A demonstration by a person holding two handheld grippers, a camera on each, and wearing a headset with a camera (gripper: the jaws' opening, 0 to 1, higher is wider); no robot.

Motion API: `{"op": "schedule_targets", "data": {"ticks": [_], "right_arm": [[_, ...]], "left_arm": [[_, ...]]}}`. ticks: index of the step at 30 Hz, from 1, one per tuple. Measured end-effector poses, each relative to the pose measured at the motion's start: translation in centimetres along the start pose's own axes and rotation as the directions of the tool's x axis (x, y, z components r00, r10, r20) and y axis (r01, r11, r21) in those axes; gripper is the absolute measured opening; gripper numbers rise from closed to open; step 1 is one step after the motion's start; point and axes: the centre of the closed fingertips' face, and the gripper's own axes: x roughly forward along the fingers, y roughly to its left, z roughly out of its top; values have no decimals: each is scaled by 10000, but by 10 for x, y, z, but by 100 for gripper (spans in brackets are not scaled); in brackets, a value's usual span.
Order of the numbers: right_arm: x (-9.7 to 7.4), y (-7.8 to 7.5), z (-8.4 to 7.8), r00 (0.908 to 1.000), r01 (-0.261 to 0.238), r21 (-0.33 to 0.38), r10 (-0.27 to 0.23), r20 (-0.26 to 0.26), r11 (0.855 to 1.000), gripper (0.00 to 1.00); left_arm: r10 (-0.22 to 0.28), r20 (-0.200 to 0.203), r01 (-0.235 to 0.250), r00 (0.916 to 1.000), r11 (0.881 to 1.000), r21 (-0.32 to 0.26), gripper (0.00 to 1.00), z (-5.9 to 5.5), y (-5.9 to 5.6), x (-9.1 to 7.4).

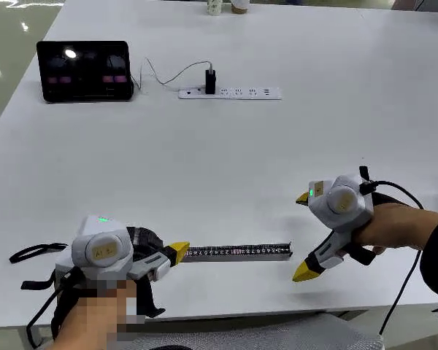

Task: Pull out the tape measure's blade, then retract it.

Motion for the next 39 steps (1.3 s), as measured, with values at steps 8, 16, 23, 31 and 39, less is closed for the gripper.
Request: {"op": "schedule_targets", "data": {"ticks": [8, 16, 23, 31, 39], "right_arm": [[7, 3, 0, 9996, -270, 46, 270, 109, 9996, 95], [15, 8, 3, 9983, -555, -105, 556, 181, 9984, 79], [20, 18, 3, 9958, -914, -846, 912, -69, 9922, 62], [19, 18, -2, 9935, -1113, -1253, 1071, -394, 9859, 40], [20, 23, -4, 9895, -1388, -1503, 1309, -613, 9789, 23]], "left_arm": [[319, -189, -329, 9993, 9979, -554, 99, -13, 11, 5], [484, -251, -496, 9985, 9975, -507, 99, -17, 16, 7], [463, -142, -467, 9988, 9984, -313, 99, -15, 16, 7], [475, -125, -479, 9988, 9981, -389, 99, -15, 17, 6], [397, -127, -402, 9991, 9985, -380, 99, -16, 16, 6]]}}
